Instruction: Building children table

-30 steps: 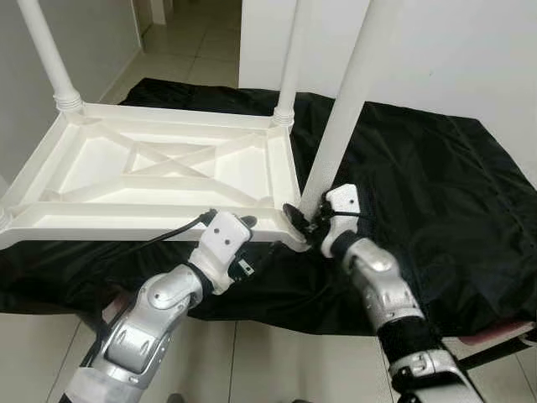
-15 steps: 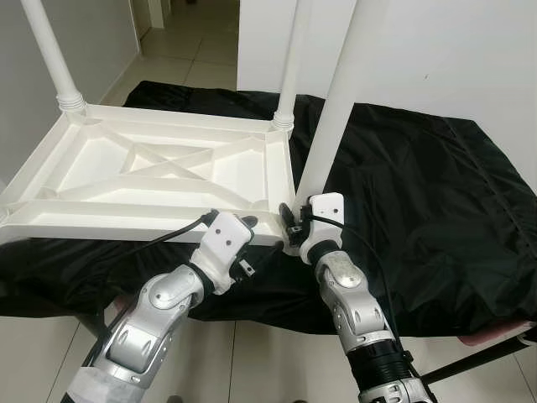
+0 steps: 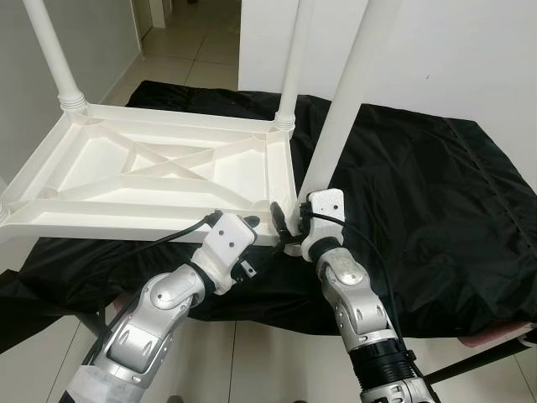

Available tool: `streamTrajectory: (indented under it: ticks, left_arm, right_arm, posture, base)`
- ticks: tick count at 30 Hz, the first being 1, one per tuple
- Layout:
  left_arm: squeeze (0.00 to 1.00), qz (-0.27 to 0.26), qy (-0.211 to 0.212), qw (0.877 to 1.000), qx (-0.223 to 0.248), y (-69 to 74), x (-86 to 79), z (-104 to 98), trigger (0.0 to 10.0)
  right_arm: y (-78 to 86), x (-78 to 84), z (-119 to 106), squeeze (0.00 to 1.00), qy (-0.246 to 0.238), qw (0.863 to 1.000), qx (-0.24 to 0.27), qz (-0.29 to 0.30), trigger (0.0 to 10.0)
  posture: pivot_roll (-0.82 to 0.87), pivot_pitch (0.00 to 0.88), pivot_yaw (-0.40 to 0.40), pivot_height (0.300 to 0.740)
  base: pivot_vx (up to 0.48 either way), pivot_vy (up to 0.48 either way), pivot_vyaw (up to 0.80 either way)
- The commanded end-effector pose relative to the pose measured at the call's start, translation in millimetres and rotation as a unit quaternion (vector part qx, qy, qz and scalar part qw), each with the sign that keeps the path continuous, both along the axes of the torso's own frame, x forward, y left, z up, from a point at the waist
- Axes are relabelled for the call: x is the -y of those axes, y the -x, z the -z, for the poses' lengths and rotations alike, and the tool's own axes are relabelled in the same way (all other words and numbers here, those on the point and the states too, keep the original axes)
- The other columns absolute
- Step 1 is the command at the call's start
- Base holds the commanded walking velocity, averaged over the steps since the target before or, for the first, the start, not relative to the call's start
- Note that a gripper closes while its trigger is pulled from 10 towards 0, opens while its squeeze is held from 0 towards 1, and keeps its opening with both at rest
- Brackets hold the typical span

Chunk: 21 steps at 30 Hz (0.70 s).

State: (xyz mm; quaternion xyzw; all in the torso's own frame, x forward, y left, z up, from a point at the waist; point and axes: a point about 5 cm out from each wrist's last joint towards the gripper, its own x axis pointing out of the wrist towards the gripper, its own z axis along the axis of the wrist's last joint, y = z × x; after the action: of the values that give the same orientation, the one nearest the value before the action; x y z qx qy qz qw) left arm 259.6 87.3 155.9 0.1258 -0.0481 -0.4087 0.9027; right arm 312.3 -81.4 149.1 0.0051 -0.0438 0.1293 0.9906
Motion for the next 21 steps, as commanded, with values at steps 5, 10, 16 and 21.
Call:
streamTrajectory:
  ticks: [5,10,16,21]
  left_arm:
    - [0.00,0.015,-0.009,1.000,-0.001,0.8,-0.9,0,10.0]
    - [0.00,0.011,-0.008,1.000,-0.002,1.5,-2.1,0,10.0]
    - [0.00,0.014,-0.009,1.000,-0.007,3.9,-1.6,2,10.0]
    - [0.00,0.019,-0.010,1.000,-0.008,4.4,-0.2,2,10.0]
  right_arm:
    - [-2.7,8.8,-5,0.00,0.011,1.000,0.004,-0.011,10.0]
    - [-9.7,24.4,-9,0.00,0.024,0.998,0.011,-0.059,10.0]
    - [-14.9,36.7,-10,0.00,0.054,0.993,0.025,-0.103,10.0]
    - [-15.7,39.9,-7,0.00,0.077,0.982,0.025,-0.171,10.0]
  posture:
    - [0.03,0.004,-0.085,0.740]
    - [0.02,0.024,-0.079,0.740]
    - [0.01,0.027,-0.066,0.740]
    - [0.01,0.029,-0.057,0.740]
  base:
    - [0.000,0.000,0.00]
    - [0.000,0.000,0.00]
    - [0.000,0.000,0.00]
    - [0.000,0.000,0.00]
